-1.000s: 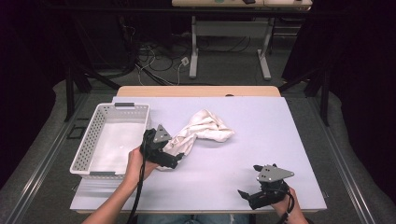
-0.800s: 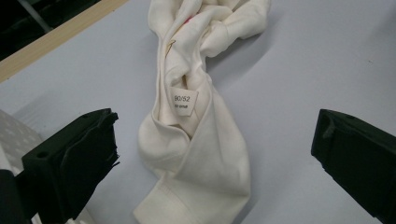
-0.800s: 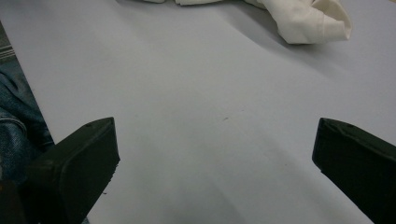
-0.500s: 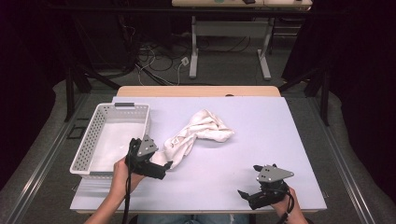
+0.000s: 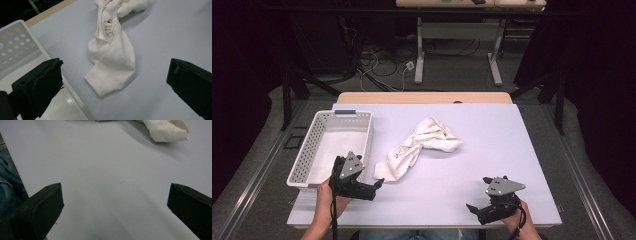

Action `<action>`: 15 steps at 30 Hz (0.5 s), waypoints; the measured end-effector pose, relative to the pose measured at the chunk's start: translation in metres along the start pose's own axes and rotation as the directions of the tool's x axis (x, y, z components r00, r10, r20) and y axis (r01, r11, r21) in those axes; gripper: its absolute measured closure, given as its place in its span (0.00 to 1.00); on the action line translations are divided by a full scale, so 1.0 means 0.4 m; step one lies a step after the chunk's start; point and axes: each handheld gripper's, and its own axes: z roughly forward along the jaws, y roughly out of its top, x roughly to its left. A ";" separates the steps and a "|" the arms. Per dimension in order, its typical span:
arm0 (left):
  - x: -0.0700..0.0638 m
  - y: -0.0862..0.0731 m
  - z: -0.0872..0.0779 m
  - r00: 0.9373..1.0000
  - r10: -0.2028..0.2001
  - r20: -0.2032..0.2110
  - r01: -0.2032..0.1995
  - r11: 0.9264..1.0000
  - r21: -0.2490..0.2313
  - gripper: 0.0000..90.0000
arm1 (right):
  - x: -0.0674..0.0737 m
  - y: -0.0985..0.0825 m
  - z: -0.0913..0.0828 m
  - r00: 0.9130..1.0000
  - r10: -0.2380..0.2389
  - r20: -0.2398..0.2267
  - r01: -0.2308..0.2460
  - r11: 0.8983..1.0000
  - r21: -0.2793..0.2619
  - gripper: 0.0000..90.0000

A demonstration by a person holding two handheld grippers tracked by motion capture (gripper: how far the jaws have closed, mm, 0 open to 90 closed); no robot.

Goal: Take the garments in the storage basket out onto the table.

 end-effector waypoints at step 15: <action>-0.003 -0.075 -0.054 0.999 -0.010 -0.052 0.010 1.000 0.002 0.00 | -0.001 0.000 0.003 1.000 -0.007 0.006 0.007 1.000 0.002 0.00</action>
